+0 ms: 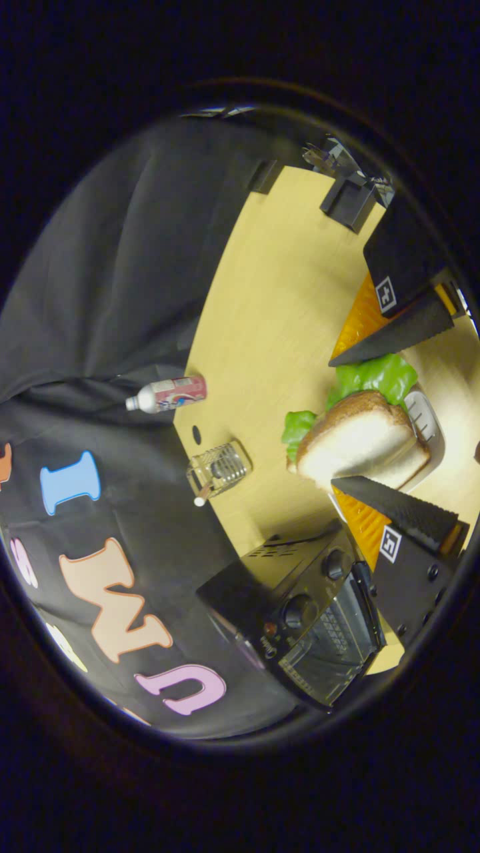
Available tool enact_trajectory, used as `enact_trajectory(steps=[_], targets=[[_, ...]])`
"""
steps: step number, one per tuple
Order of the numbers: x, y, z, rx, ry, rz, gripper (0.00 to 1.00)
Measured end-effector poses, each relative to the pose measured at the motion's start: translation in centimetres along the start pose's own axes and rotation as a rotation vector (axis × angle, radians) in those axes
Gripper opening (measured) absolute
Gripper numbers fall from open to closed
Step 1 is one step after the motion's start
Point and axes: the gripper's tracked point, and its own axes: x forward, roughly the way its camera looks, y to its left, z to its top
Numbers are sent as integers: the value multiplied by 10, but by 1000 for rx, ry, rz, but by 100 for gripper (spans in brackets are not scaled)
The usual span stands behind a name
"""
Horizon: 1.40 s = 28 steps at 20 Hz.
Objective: Open the toaster oven, put the food inside, and close the toaster oven door.
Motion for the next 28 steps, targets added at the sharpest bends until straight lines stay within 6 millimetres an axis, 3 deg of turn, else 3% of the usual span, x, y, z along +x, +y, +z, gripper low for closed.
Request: enact_trajectory(steps=[4, 9, 13, 19, 23, 28], targets=[[2, 2, 2, 82, 8, 25, 78], [4, 11, 11, 165, -37, 98, 33], [-5, 14, 20, 151, -65, 91, 26], [-46, 38, 56, 165, -163, 107, 26], [-75, 67, 48, 166, -156, 136, 26], [-102, 114, 15, 159, -88, 209, 26]])
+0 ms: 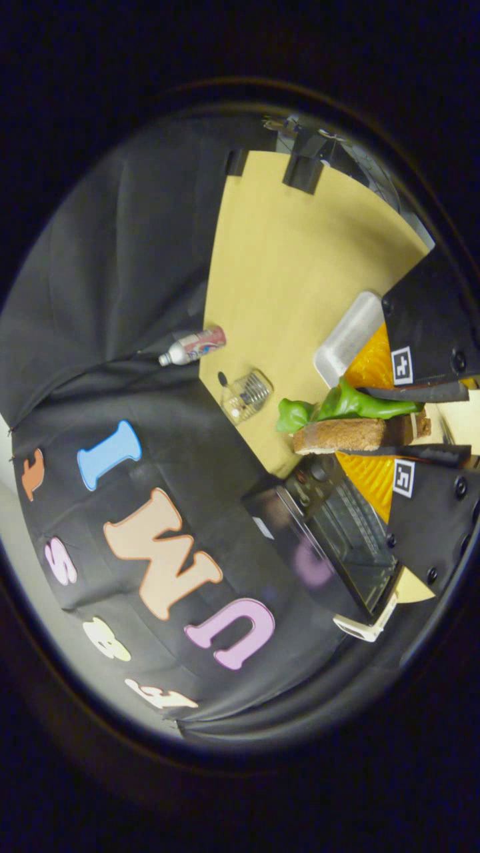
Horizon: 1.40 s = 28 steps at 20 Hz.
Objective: Open the toaster oven, put the food inside, and close the toaster oven door.
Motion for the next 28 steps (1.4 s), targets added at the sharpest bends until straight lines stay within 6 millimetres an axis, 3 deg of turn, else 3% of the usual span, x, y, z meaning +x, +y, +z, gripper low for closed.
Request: enact_trajectory(steps=[5, 8, 14, 19, 22, 25, 28], targets=[[5, 47, -51, 69, 82, 106, 26], [12, 81, -71, 143, 112, 186, 26], [64, 137, -85, 309, 129, 309, 26], [112, 157, -95, 406, 149, 348, 26], [129, 156, -96, 439, 138, 337, 26], [138, 145, -94, 408, 112, 288, 43], [133, 135, -96, 348, 104, 261, 59]])
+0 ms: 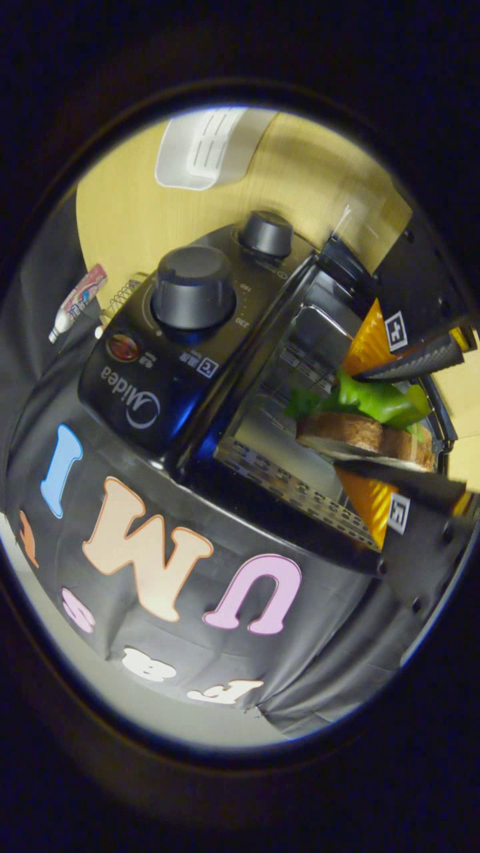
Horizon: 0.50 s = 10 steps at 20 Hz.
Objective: Open the toaster oven, put the food inside, and close the toaster oven door.
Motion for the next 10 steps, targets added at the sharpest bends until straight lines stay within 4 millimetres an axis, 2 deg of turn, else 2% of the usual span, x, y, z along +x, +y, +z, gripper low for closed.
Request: enact_trajectory(steps=[1, 7, 10], targets=[[-1, 0, 5, -32, -6, -6, 65], [-20, -4, 6, -142, -34, -17, 98], [-29, -11, -6, -196, -14, -37, 98]])
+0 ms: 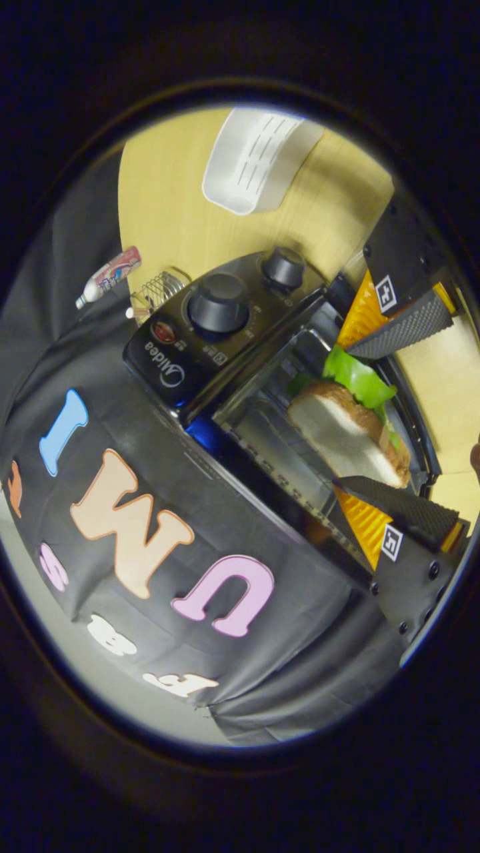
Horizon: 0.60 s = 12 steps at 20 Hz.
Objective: Open the toaster oven, put the food inside, and close the toaster oven door.
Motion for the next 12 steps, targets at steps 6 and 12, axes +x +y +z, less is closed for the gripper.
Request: enact_trajectory(steps=[6, 12], targets=[[-21, 9, -1, -36, -26, 24, 98], [-54, 21, -1, -99, -56, 51, 99]])
